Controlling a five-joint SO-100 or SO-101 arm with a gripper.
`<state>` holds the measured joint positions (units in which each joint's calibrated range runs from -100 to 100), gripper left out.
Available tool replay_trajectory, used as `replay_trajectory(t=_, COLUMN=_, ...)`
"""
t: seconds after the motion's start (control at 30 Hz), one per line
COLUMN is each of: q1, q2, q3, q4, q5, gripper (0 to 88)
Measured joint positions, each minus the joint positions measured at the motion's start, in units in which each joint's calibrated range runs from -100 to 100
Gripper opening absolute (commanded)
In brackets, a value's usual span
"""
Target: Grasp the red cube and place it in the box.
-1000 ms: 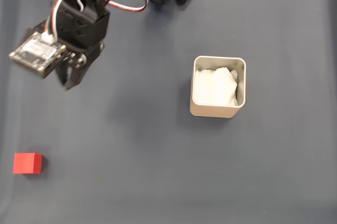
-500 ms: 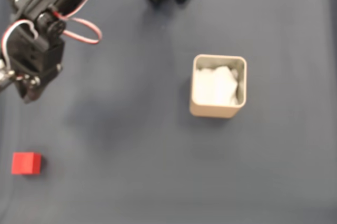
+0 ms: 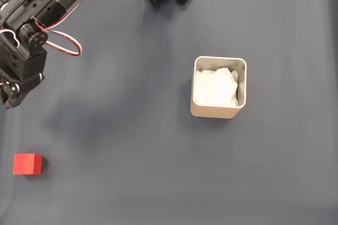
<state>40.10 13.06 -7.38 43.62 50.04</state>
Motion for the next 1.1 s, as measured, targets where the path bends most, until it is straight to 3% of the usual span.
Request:
replay_trajectory(t=0.43, q1=-0.60, q2=4.01, q3=0.00, q4=-5.61, q5=0.44, gripper=1.1)
replay_trajectory(t=1.1, q1=-3.83, q2=4.10, q3=3.37, q4=-9.18, q5=1.12, gripper=15.8)
